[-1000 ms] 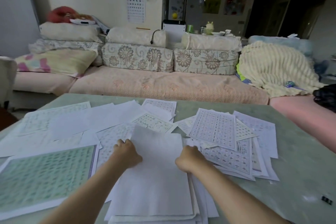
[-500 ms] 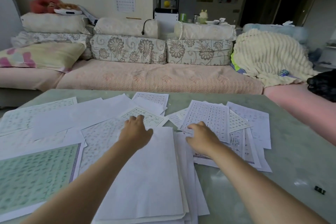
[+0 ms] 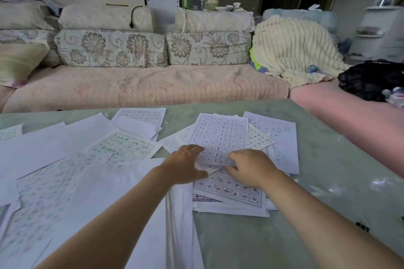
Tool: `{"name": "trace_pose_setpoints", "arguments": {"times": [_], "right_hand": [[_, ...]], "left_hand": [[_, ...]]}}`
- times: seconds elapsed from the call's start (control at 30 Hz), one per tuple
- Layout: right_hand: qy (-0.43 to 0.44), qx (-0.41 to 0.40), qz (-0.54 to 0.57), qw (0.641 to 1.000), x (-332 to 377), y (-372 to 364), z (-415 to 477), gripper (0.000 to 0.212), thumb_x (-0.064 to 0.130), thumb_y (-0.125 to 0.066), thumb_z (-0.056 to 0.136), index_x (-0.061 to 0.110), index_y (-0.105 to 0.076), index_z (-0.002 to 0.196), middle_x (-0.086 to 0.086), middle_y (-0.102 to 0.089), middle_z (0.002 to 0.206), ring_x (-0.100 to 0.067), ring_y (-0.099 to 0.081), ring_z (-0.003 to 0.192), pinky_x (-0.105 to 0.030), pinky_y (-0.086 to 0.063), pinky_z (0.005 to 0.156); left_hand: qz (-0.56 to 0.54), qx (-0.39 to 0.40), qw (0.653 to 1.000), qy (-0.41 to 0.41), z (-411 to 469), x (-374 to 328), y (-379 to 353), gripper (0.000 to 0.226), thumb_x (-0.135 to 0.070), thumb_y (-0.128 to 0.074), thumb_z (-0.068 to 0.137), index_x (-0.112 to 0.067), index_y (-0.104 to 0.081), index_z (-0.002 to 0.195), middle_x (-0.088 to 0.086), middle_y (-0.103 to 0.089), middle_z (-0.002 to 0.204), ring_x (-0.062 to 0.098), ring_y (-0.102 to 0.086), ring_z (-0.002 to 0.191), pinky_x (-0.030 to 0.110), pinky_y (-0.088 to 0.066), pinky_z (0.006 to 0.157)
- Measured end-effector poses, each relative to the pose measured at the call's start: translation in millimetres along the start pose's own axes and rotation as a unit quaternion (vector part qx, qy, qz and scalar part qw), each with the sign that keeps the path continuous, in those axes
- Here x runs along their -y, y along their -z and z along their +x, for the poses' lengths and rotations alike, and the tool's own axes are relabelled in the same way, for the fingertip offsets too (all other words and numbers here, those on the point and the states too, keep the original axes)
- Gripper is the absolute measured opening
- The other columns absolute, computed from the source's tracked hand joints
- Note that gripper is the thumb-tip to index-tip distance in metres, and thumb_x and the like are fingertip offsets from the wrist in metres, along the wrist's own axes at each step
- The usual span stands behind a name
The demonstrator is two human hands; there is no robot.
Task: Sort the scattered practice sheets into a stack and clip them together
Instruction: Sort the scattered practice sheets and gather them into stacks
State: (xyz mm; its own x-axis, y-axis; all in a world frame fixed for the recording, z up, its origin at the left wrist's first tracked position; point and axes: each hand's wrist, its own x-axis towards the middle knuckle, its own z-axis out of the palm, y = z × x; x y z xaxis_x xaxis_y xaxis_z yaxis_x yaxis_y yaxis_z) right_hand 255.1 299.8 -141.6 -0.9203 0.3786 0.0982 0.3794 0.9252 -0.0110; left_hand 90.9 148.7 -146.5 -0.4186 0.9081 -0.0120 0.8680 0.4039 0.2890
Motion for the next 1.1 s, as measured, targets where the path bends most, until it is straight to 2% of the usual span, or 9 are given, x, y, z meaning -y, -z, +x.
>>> {"name": "trace_pose_setpoints", "arguments": {"times": [0.17, 0.27, 0.33, 0.43, 0.47, 0.77, 0.9, 1.0, 1.1], "right_hand": [[0.022, -0.082, 0.036, 0.996, -7, 5, -4, 0.036, 0.040, -0.038, 0.101, 0.025, -0.063, 0.080, 0.008, -0.068, 0.079, -0.014, -0.058, 0.067, -0.029, -0.045, 0.065], [-0.122, -0.083, 0.237, 0.960, -12, 20, -8, 0.047, 0.058, -0.035, 0.098, 0.028, -0.067, 0.083, 0.015, -0.060, 0.085, -0.007, -0.056, 0.076, -0.031, -0.048, 0.076], [-0.256, -0.089, 0.416, 0.868, -23, 33, -6, 0.048, 0.057, -0.035, 0.098, 0.021, -0.055, 0.075, 0.005, -0.052, 0.075, -0.013, -0.051, 0.066, -0.033, -0.046, 0.069], [-0.388, -0.093, 0.661, 0.635, -40, 48, -11, 0.025, 0.032, -0.049, 0.099, 0.012, -0.061, 0.090, -0.008, -0.060, 0.081, -0.023, -0.057, 0.060, -0.037, -0.051, 0.058], [-0.404, -0.083, 0.676, 0.611, -45, 46, -13, 0.016, 0.019, -0.052, 0.098, 0.010, -0.059, 0.088, -0.010, -0.057, 0.079, -0.025, -0.057, 0.060, -0.037, -0.051, 0.056], [-0.468, -0.059, 0.579, 0.665, -65, 15, -12, 0.019, -0.014, -0.063, 0.078, 0.000, -0.065, 0.091, -0.019, -0.067, 0.085, -0.028, -0.060, 0.062, -0.026, -0.046, 0.047], [-0.477, -0.091, 0.515, 0.706, -72, 4, -7, 0.030, -0.009, -0.065, 0.076, -0.001, -0.062, 0.104, -0.014, -0.066, 0.095, -0.030, -0.066, 0.082, -0.029, -0.056, 0.065], [-0.455, -0.099, 0.459, 0.757, -66, 1, -2, 0.065, 0.005, -0.061, 0.080, 0.006, -0.035, 0.140, -0.011, -0.064, 0.107, -0.029, -0.065, 0.081, -0.028, -0.048, 0.053], [-0.407, -0.026, 0.290, 0.866, -60, 0, -5, 0.092, 0.031, -0.067, 0.082, 0.026, -0.010, 0.154, -0.011, -0.043, 0.136, -0.029, -0.054, 0.111, -0.032, -0.049, 0.075]], "left_hand": [[0.012, -0.156, 0.987, -0.020, 9, -8, -10, 0.031, -0.032, -0.051, 0.097, -0.035, -0.061, 0.126, -0.012, -0.063, 0.127, 0.013, -0.059, 0.115, 0.032, -0.050, 0.093], [-0.030, -0.201, 0.979, 0.011, 9, -12, -7, 0.028, -0.027, -0.047, 0.100, -0.033, -0.067, 0.118, -0.012, -0.069, 0.116, 0.014, -0.064, 0.105, 0.024, -0.049, 0.077], [-0.081, -0.177, 0.981, -0.009, 6, -12, -7, 0.027, -0.024, -0.051, 0.099, -0.030, -0.068, 0.119, -0.012, -0.068, 0.119, 0.011, -0.063, 0.109, 0.021, -0.048, 0.084], [-0.118, -0.121, 0.984, -0.056, -5, -16, -8, 0.026, -0.021, -0.055, 0.098, -0.024, -0.069, 0.119, -0.017, -0.066, 0.115, 0.001, -0.059, 0.100, 0.001, -0.038, 0.080], [-0.119, -0.111, 0.984, -0.067, -9, -18, -10, 0.026, -0.020, -0.055, 0.097, -0.023, -0.069, 0.119, -0.018, -0.064, 0.113, 0.000, -0.058, 0.098, -0.001, -0.037, 0.078], [-0.079, -0.090, 0.987, -0.109, 10, -25, -13, 0.036, -0.011, -0.057, 0.094, -0.033, -0.066, 0.121, -0.014, -0.061, 0.128, 0.004, -0.050, 0.120, 0.018, -0.041, 0.102], [-0.117, -0.047, 0.992, 0.028, 43, -16, -4, 0.074, 0.016, -0.037, 0.078, -0.035, -0.056, 0.127, -0.003, -0.043, 0.146, 0.014, -0.056, 0.108, 0.014, -0.053, 0.075], [-0.072, -0.082, 0.988, 0.108, 74, -1, 7, 0.062, 0.003, -0.041, 0.083, -0.029, -0.047, 0.136, 0.004, -0.043, 0.146, 0.026, -0.056, 0.112, 0.033, -0.054, 0.082], [0.033, -0.042, 0.982, 0.180, 100, 18, 12, 0.063, -0.041, -0.052, 0.092, -0.018, -0.032, 0.147, 0.009, -0.037, 0.150, 0.029, -0.036, 0.134, 0.045, -0.036, 0.106]]}}
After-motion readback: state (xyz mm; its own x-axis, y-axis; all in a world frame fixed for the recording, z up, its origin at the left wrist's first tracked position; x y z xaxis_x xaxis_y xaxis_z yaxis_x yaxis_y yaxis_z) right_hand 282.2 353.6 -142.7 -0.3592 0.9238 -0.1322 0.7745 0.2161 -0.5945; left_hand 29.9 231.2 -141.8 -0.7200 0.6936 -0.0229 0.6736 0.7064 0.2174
